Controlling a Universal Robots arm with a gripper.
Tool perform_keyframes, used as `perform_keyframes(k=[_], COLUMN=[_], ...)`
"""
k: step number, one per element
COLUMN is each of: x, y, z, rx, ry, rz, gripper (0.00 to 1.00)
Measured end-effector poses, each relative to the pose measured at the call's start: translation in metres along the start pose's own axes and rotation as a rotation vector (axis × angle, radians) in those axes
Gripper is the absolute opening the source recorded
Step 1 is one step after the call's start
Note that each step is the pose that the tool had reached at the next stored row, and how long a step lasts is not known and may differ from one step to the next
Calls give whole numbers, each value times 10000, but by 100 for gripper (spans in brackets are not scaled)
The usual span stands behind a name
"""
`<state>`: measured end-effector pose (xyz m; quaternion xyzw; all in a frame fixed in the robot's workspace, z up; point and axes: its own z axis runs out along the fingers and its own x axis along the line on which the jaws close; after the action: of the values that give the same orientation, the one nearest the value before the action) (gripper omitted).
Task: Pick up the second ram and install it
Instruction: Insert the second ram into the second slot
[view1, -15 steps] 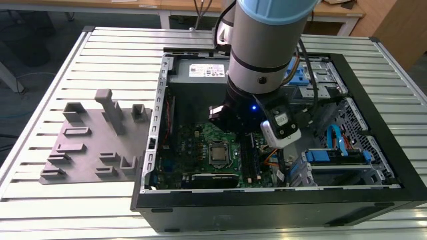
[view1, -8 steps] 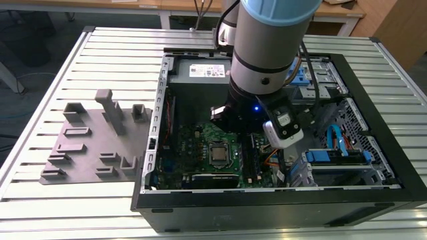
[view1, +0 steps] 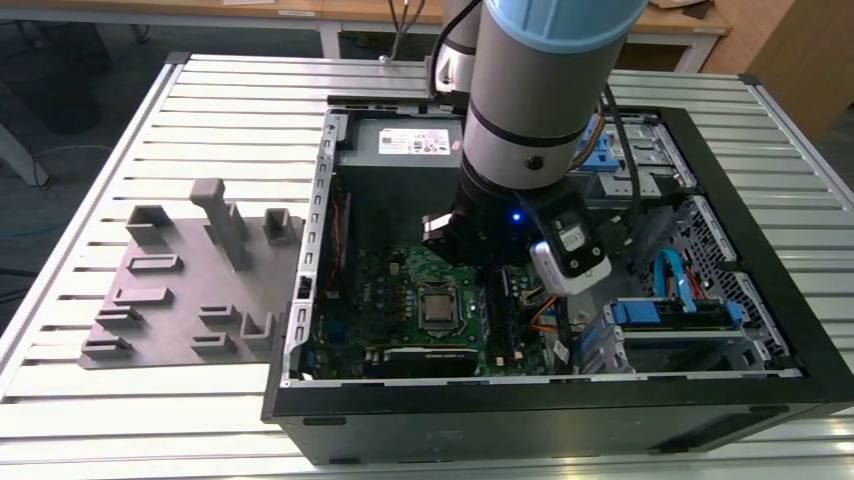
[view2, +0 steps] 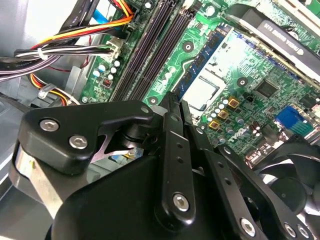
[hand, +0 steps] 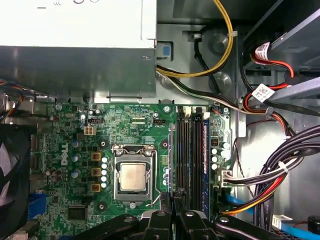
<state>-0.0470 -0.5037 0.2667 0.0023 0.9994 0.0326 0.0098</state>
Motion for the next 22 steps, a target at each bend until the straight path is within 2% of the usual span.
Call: perform_keyframes(k=[22], x=[-28], y=[-9], z=[137], rx=[0], ry=[0], rz=[0], gripper=[11])
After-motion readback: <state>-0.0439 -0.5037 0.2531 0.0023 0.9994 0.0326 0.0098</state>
